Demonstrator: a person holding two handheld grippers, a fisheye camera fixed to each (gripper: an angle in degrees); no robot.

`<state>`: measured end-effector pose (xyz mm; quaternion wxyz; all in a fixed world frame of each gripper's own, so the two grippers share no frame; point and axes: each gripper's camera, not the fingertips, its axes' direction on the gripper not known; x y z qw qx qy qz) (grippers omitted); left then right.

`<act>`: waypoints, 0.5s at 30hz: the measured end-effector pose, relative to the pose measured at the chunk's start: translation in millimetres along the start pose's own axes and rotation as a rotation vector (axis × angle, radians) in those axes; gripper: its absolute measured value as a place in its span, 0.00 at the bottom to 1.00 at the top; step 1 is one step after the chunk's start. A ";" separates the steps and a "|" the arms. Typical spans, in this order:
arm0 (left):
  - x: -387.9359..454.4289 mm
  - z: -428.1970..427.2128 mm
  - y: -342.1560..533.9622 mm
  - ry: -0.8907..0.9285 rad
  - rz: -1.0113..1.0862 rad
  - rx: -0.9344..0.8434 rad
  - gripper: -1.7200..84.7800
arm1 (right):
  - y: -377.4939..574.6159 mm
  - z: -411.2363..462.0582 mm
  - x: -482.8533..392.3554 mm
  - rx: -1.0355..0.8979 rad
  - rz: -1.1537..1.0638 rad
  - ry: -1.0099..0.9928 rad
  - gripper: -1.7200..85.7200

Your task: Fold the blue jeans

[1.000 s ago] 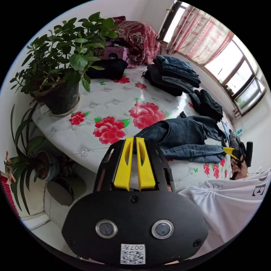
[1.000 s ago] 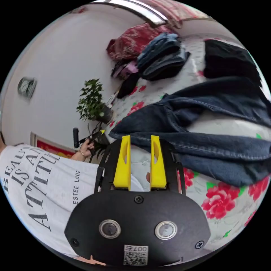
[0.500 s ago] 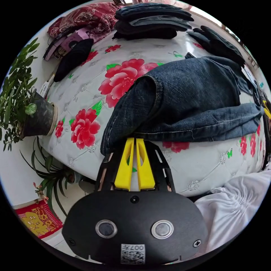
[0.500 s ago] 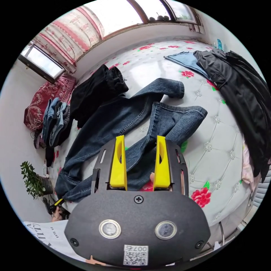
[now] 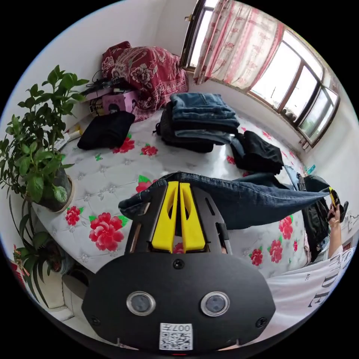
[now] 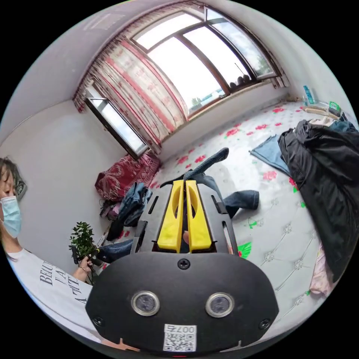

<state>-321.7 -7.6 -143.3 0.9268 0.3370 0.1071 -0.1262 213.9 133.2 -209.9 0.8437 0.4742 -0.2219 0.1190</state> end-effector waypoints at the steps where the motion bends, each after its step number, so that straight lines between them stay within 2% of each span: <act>1: 3.0 -10.4 3.3 0.018 0.016 0.023 0.01 | -0.1 -17.7 -2.1 0.023 -0.019 0.007 0.02; 4: 20.1 -54.1 31.8 0.123 0.157 0.085 0.01 | 15.5 -89.7 3.9 0.076 -0.052 0.115 0.02; 7: 36.2 -49.5 76.2 0.207 0.285 -0.092 0.01 | 55.5 -126.4 49.8 0.034 0.107 0.262 0.02; 8: 39.7 -32.0 100.8 0.224 0.293 -0.209 0.01 | 78.8 -132.2 77.7 0.001 0.215 0.311 0.02; 9: 40.9 -9.3 129.0 0.223 0.281 -0.342 0.01 | 106.1 -133.9 108.2 -0.041 0.338 0.364 0.03; 12: 34.5 31.1 193.7 0.134 0.175 -0.569 0.01 | 181.9 -136.2 173.4 -0.177 0.662 0.527 0.05; 15: 26.3 21.1 213.3 0.084 0.120 -0.576 0.01 | 224.3 -142.7 181.0 -0.213 0.755 0.614 0.06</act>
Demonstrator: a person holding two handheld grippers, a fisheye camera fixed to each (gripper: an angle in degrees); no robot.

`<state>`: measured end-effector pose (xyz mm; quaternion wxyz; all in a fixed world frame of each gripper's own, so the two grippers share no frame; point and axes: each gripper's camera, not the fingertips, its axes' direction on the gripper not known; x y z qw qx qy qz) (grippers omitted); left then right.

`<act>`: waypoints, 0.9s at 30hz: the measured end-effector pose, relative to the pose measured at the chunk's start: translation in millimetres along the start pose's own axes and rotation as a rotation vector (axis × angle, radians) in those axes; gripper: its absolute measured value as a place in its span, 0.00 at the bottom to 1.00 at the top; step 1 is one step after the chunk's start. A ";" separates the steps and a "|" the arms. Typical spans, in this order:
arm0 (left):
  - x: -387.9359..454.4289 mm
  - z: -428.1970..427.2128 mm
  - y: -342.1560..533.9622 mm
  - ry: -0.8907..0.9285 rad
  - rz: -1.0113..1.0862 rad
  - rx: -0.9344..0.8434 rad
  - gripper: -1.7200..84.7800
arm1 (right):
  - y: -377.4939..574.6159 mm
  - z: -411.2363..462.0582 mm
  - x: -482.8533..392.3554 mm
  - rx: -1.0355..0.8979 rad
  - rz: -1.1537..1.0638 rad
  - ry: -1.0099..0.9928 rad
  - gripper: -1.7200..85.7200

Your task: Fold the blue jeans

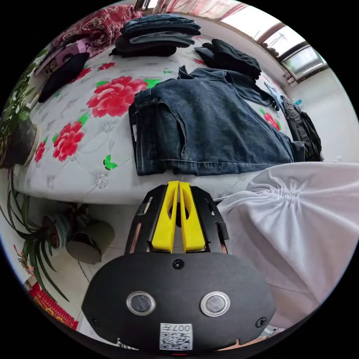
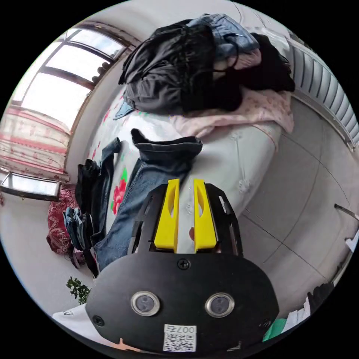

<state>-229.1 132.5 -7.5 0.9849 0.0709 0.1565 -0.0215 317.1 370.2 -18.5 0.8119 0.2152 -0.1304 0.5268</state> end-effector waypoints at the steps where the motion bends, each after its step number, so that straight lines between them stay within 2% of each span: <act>1: -2.0 -5.0 2.0 -0.001 -0.002 0.016 0.01 | 4.4 -0.4 -1.2 0.011 -0.016 0.006 0.07; 7: -48.0 -48.7 -43.9 -0.027 -0.090 0.209 0.03 | 22.2 19.7 -92.7 -0.005 -0.420 -0.007 0.09; 9: -56.0 -51.0 -91.4 0.002 -0.133 0.280 0.07 | 28.3 41.5 -152.7 -0.050 -0.625 -0.020 0.10; 12: -52.4 -42.7 -155.6 0.003 -0.187 0.375 0.08 | 40.2 73.2 -229.1 -0.099 -0.874 -0.024 0.10; 14: -44.5 -27.5 -199.7 0.016 -0.160 0.356 0.08 | 41.6 91.5 -269.6 -0.104 -0.952 -0.002 0.11; 17: -30.3 3.9 -269.1 -0.018 -0.098 0.273 0.08 | 21.5 124.4 -319.6 -0.130 -0.943 -0.030 0.11; 22: -28.9 57.0 -354.7 0.020 -0.058 0.135 0.09 | -37.4 184.3 -362.9 -0.184 -0.778 -0.065 0.13; 27: -29.4 119.4 -411.7 0.054 0.056 -0.089 0.10 | -92.9 253.7 -394.2 -0.187 -0.699 0.055 0.13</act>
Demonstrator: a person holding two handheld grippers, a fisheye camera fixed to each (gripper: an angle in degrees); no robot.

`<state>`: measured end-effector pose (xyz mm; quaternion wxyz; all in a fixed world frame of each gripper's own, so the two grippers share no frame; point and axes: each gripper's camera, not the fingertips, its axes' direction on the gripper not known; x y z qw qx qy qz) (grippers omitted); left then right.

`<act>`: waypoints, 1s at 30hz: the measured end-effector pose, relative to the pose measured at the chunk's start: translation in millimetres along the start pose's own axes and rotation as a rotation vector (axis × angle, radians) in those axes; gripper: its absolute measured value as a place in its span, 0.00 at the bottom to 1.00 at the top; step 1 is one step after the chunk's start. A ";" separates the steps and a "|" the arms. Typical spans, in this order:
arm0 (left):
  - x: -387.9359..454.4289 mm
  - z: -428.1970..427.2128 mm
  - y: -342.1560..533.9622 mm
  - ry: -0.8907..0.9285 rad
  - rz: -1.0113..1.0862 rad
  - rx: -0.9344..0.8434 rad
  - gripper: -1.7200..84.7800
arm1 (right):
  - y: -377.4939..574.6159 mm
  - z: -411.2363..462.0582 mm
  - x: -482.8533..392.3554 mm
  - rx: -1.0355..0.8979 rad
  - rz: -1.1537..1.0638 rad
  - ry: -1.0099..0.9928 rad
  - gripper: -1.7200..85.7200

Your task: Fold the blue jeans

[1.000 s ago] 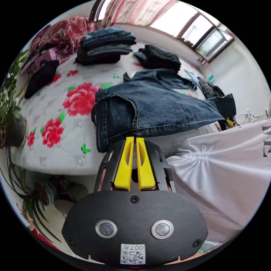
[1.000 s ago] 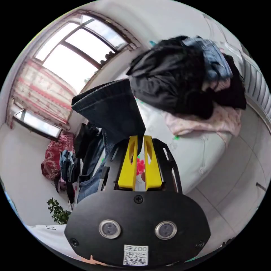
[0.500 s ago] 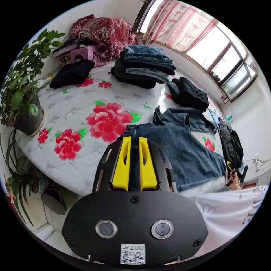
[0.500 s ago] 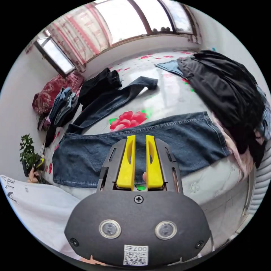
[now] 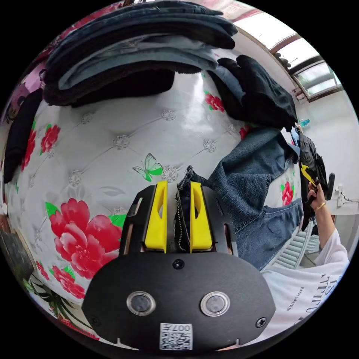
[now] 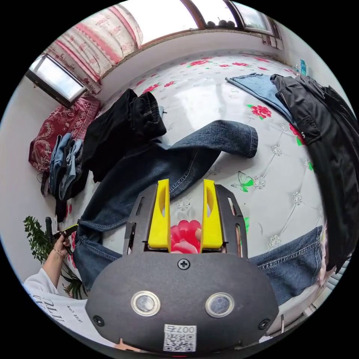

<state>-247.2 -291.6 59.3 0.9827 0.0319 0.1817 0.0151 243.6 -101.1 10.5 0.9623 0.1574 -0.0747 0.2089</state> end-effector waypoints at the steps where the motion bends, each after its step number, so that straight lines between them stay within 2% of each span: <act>1: 0.2 -1.0 -1.2 -0.027 0.022 0.006 0.08 | -6.6 6.5 1.5 -0.006 0.011 0.015 0.13; 3: -2.3 3.3 -5.4 0.013 0.060 -0.012 0.04 | -28.9 31.5 8.0 -0.022 0.062 0.033 0.12; 7: -10.6 -6.8 9.1 0.052 0.063 0.050 0.02 | -48.2 66.3 21.4 -0.065 0.200 -0.031 0.10; 8: -17.9 -17.6 19.5 0.107 0.036 0.119 0.02 | -48.4 65.7 24.1 -0.014 0.254 -0.021 0.08; 11: -43.3 -61.0 61.2 0.269 -0.040 0.390 0.01 | -49.1 66.4 36.8 -0.028 0.344 -0.179 0.05; 12: -53.4 -83.7 84.3 0.287 -0.094 0.497 0.01 | -44.9 54.7 39.5 0.027 0.351 -0.240 0.04; 15: -64.0 -139.5 154.6 0.217 -0.180 0.681 0.01 | -26.0 2.9 34.7 0.179 0.232 -0.290 0.03; 17: -65.2 -159.3 202.7 0.131 -0.251 0.741 0.01 | -3.1 -32.4 35.6 0.236 0.162 -0.267 0.03; 20: -76.0 -156.2 274.0 0.050 -0.438 0.747 0.01 | 54.0 -67.8 49.3 0.226 0.146 -0.154 0.03; 24: -103.8 -93.9 322.7 0.125 -0.623 0.472 0.02 | 140.9 -49.6 66.6 -0.001 0.245 0.088 0.04; 26: -103.4 -97.4 333.6 0.054 -0.650 0.475 0.04 | 162.0 -51.2 67.8 -0.035 0.275 0.116 0.06; 28: -98.3 -114.9 329.1 -0.019 -0.607 0.522 0.05 | 170.8 -64.5 63.1 0.032 0.278 0.096 0.07; 30: -87.3 -139.7 299.6 -0.091 -0.477 0.558 0.06 | 161.2 -80.2 49.3 0.109 0.219 0.106 0.09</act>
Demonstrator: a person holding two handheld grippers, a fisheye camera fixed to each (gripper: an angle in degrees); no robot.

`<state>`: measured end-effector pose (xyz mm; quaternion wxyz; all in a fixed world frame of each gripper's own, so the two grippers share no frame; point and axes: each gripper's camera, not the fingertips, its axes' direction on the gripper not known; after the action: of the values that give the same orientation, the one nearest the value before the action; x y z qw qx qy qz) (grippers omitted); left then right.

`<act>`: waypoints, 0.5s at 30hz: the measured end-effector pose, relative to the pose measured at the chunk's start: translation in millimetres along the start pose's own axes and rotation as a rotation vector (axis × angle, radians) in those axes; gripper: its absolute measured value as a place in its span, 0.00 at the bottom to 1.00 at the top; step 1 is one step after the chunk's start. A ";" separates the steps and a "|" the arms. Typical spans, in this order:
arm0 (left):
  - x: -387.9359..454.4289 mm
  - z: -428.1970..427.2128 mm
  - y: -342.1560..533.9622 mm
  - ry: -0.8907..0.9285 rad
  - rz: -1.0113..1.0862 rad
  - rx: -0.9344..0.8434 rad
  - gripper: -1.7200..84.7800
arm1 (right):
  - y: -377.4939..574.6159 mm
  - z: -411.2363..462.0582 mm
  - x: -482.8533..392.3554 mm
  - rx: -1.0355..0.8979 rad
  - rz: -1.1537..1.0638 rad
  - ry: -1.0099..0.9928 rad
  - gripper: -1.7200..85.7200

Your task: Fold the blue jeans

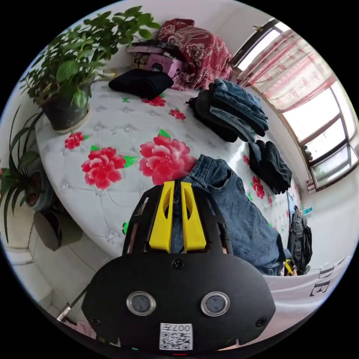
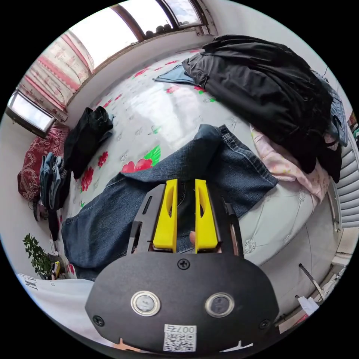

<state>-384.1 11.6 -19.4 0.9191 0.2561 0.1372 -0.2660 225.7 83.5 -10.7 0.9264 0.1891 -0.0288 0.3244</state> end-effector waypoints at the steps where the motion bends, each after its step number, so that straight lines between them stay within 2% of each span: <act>1: 8.5 0.8 -8.8 -0.003 0.040 0.004 0.06 | -3.8 -2.8 -6.3 0.018 -0.031 0.004 0.10; 4: 60.4 26.6 -49.3 0.033 0.247 -0.022 0.09 | -24.3 -0.4 -47.4 0.038 -0.220 0.045 0.13; 6: 102.7 69.4 -68.8 0.048 0.392 -0.092 0.11 | -34.1 22.8 -80.7 -0.079 -0.381 0.053 0.15; 9: 135.9 142.7 -81.0 -0.009 0.443 -0.240 0.12 | -30.4 61.1 -111.9 -0.246 -0.516 0.060 0.15; 12: 158.6 211.8 -81.2 -0.112 0.476 -0.398 0.10 | -20.8 99.1 -130.9 -0.376 -0.613 0.201 0.10; 15: 181.8 234.5 -85.1 -0.157 0.568 -0.461 0.06 | -28.2 104.2 -148.2 -0.388 -0.688 0.305 0.04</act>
<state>-255.3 -253.9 71.0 0.9976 0.0491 0.0459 0.0187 133.5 -62.7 50.5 0.9928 -0.0402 0.1129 0.0090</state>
